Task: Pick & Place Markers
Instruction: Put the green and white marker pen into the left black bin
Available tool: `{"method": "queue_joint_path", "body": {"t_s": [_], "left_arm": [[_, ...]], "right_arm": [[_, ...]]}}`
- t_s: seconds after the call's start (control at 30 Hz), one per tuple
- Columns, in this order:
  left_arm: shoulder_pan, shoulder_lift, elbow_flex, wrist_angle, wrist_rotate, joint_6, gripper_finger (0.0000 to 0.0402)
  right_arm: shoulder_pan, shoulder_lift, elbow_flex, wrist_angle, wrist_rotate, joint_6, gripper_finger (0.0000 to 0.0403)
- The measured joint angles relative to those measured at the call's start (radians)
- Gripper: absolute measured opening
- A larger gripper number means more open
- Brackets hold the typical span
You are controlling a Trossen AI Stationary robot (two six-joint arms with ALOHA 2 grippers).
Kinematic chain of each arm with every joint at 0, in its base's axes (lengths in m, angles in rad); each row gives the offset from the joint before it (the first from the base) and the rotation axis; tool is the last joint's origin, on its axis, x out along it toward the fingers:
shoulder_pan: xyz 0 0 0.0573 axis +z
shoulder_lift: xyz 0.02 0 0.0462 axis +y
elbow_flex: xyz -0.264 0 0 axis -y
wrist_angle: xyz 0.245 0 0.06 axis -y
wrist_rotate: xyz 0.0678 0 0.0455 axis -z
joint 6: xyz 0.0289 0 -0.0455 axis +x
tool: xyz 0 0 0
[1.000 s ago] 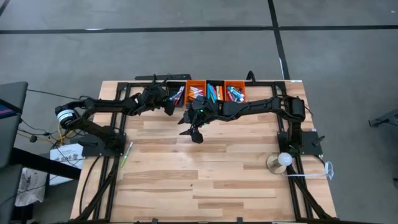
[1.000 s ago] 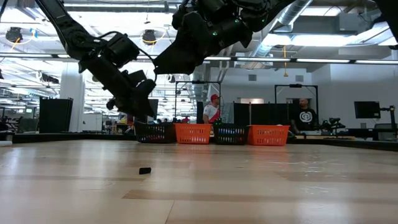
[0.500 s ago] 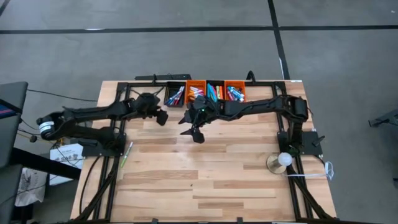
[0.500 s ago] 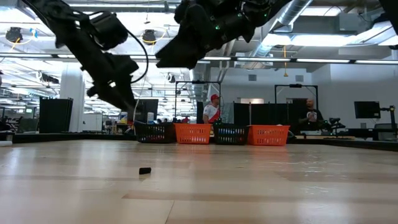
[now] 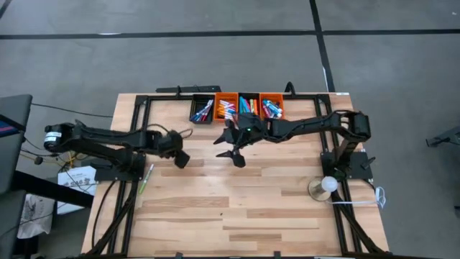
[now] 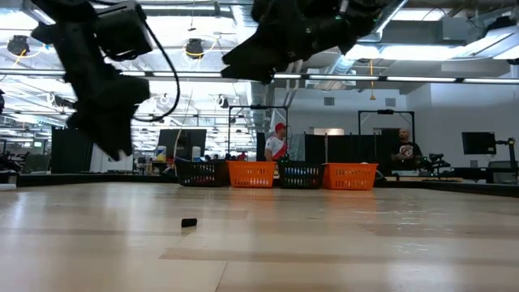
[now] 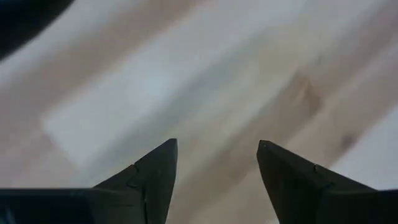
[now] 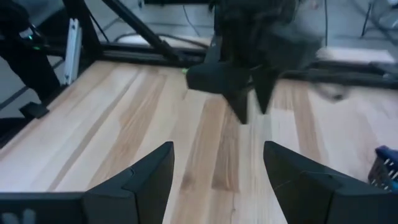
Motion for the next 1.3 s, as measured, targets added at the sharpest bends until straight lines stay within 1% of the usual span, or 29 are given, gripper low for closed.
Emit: {"method": "queue_joint_path", "body": {"t_s": [0.1,0.2,0.27,0.33,0.43,0.5,0.63,0.67,0.87,1.03,1.2,1.3], "left_arm": [[-0.049,-0.001,0.0,-0.098,0.051,-0.094,0.0218],[-0.078,-0.001,0.0,-0.159,0.114,-0.166,0.0218],[-0.091,-0.001,0.0,-0.181,0.17,-0.203,0.0218],[-0.097,-0.001,0.0,-0.188,0.232,-0.226,0.0218],[-0.103,-0.001,0.0,-0.193,0.322,-0.259,0.0218],[-0.104,-0.001,0.0,-0.23,0.347,-0.29,0.0218],[-0.103,-0.001,0.0,-0.381,0.323,-0.337,0.0218],[-0.103,0.0,-0.002,-0.383,0.312,-0.34,0.0218],[-0.103,0.005,-0.001,-0.371,0.245,-0.403,0.0218],[-0.104,0.05,-0.001,-0.363,0.2,-0.446,0.0218],[-0.161,0.089,-0.001,-0.291,0.145,-0.442,0.0218],[-0.21,0.09,-0.001,-0.228,0.129,-0.372,0.0218]], "right_arm": [[0.006,-0.045,-0.069,0.092,-0.009,-0.004,0.024],[0.012,-0.064,-0.117,0.168,-0.073,-0.006,0.024],[0.014,-0.07,-0.129,0.178,-0.113,-0.007,0.024],[0.016,-0.071,-0.128,0.183,-0.128,-0.007,0.024],[0.022,-0.068,-0.128,0.182,-0.132,-0.008,0.024],[0.027,-0.067,-0.128,0.177,-0.132,-0.02,0.024],[0.036,-0.067,-0.128,0.172,-0.133,-0.034,0.024],[0.039,-0.067,-0.128,0.172,-0.133,-0.034,0.024],[0.051,-0.066,-0.128,0.165,-0.133,-0.051,0.024],[0.069,-0.066,-0.127,0.165,-0.135,-0.066,0.024],[0.072,-0.066,-0.127,0.154,-0.135,-0.086,0.024],[0.065,-0.066,-0.127,0.138,-0.135,-0.095,0.024]]}}
